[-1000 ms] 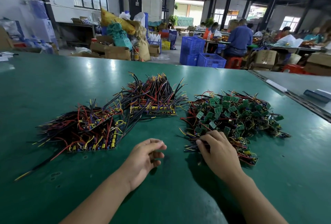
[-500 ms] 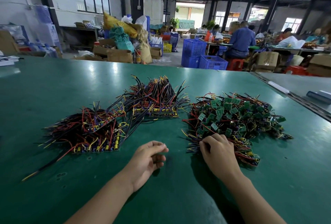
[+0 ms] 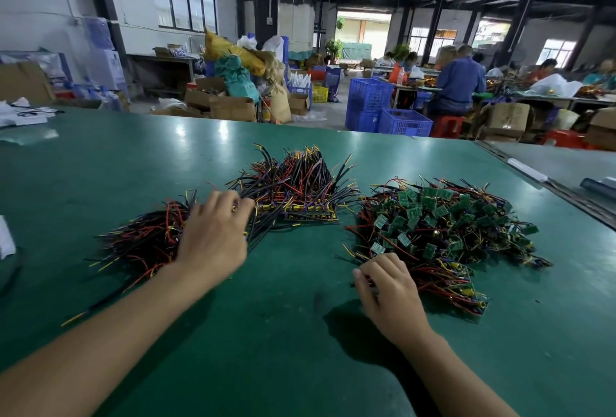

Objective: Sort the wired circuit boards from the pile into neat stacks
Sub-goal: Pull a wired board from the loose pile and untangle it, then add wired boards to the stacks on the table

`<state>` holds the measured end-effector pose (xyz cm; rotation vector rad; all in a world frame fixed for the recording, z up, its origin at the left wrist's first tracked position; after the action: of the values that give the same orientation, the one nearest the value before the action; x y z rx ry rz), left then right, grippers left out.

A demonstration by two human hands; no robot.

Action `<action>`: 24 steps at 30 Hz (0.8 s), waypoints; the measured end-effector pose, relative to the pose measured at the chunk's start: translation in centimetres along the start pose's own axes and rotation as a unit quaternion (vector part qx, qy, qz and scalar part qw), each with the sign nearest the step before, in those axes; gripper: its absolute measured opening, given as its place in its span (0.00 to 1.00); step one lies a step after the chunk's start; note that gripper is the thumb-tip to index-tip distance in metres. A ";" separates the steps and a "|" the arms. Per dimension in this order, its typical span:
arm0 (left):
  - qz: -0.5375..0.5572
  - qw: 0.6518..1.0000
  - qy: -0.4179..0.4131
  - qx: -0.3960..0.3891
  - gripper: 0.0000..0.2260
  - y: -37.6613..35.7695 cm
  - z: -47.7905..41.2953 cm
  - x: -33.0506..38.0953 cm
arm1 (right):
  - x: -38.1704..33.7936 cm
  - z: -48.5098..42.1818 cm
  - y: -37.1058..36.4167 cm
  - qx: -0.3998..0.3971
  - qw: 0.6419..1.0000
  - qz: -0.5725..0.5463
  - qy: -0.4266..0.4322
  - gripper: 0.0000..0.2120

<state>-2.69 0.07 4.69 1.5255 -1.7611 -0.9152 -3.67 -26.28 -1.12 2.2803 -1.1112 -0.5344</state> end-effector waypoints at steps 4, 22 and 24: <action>-0.110 0.975 0.113 -0.156 0.35 -1.5 -0.4 -6.0 | -0.9 0.3 -0.5 -0.023 0.999 0.013 0.035 0.14; 0.152 0.971 0.151 -0.104 0.11 4.2 -5.4 -14.0 | -0.4 0.4 -0.7 -0.066 0.998 -0.001 -0.001 0.09; 0.170 0.966 0.180 -0.072 0.13 5.2 -6.1 -15.1 | -0.3 0.4 -0.8 -0.069 0.998 -0.005 -0.003 0.09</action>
<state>1.45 14.87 12.21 1.1623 -1.5854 -0.5398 -3.61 -25.72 -1.85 2.1680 -1.0331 -0.6042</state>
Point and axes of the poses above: each hand's wrist, its own z-axis away from the middle knuckle, its own y-axis out of the back of the hand, x = y × z, the point moved 6 cm from there along -z, towards the middle knuckle, and after that the axes turned 9 degrees about z, right-handed, at the moved point
